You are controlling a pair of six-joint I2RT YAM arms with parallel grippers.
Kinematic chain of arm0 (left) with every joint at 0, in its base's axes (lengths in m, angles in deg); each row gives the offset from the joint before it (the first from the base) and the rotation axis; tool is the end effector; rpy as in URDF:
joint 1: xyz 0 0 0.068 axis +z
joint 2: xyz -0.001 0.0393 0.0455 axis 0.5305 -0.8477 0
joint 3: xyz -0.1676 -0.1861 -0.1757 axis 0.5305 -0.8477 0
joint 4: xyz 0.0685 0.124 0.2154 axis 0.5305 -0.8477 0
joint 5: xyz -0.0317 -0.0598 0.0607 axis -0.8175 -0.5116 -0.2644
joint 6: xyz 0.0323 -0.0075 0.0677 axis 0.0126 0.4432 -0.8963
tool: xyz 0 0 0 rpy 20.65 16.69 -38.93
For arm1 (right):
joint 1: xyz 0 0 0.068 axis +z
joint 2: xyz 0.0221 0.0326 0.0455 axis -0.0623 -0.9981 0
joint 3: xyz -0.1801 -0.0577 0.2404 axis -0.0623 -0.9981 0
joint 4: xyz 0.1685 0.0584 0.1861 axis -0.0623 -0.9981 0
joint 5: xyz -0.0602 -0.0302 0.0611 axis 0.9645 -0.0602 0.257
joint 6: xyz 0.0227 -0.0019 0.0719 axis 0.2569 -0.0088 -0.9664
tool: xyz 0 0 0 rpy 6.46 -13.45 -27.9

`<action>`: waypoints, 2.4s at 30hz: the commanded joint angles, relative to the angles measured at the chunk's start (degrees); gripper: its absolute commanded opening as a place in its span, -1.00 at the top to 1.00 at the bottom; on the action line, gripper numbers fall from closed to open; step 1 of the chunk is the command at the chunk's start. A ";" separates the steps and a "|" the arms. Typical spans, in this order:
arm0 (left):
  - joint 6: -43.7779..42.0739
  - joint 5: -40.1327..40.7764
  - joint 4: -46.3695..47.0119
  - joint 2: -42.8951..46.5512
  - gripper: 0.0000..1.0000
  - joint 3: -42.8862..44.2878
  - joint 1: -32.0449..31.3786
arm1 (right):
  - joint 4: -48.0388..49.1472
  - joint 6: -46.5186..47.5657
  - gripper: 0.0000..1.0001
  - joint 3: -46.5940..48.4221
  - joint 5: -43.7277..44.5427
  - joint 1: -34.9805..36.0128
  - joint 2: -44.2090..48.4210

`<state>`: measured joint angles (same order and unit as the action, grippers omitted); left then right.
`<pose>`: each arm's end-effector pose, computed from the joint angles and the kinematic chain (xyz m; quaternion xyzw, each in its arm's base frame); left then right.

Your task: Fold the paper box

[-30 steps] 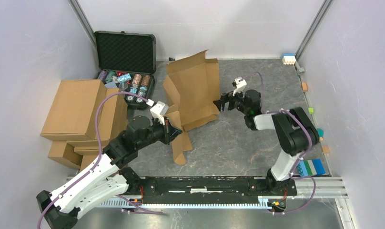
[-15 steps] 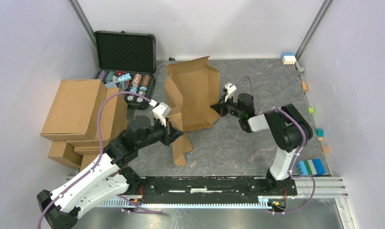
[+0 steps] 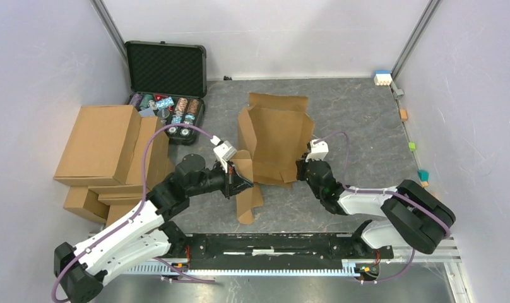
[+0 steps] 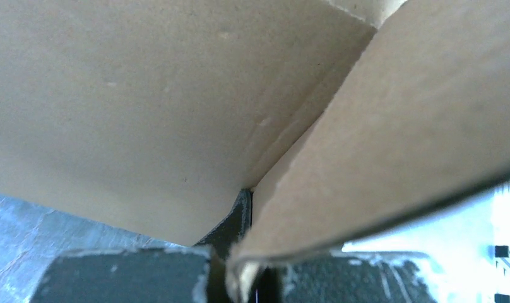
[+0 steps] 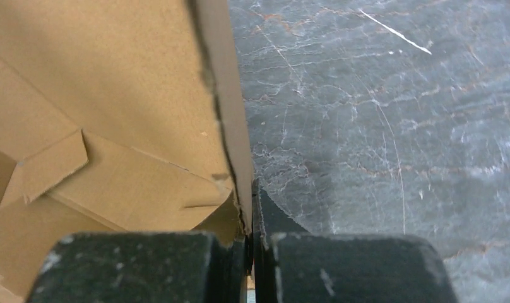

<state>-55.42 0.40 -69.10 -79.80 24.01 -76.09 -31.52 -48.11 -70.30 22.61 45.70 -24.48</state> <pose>0.1117 -0.1403 0.2934 0.2609 0.7668 -0.4337 0.3948 0.2055 0.1522 0.1775 -0.0130 0.8172 0.1654 0.5519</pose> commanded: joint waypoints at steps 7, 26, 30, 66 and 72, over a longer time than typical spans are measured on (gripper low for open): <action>5.73 -2.91 3.80 -2.26 0.96 -3.66 -2.02 | -13.57 -6.53 1.00 6.28 12.99 11.15 -3.90; 12.73 -8.54 1.77 -7.23 0.96 5.73 -2.00 | -49.98 -25.72 1.00 24.05 7.17 11.75 -4.12; 11.67 -6.07 -3.79 -7.74 0.95 8.97 -1.17 | -45.05 -20.29 0.88 19.80 2.84 11.75 0.23; -1.70 -11.50 -9.09 -12.32 0.96 12.08 -3.32 | -16.76 9.10 0.47 0.60 -9.68 9.31 16.76; -2.75 -11.46 -11.29 -13.30 0.96 13.28 -3.32 | -14.19 9.74 0.08 0.00 -15.56 6.04 16.39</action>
<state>-55.69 -11.38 -75.11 -91.58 35.49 -79.39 -51.87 -40.20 -69.87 12.27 53.30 -8.48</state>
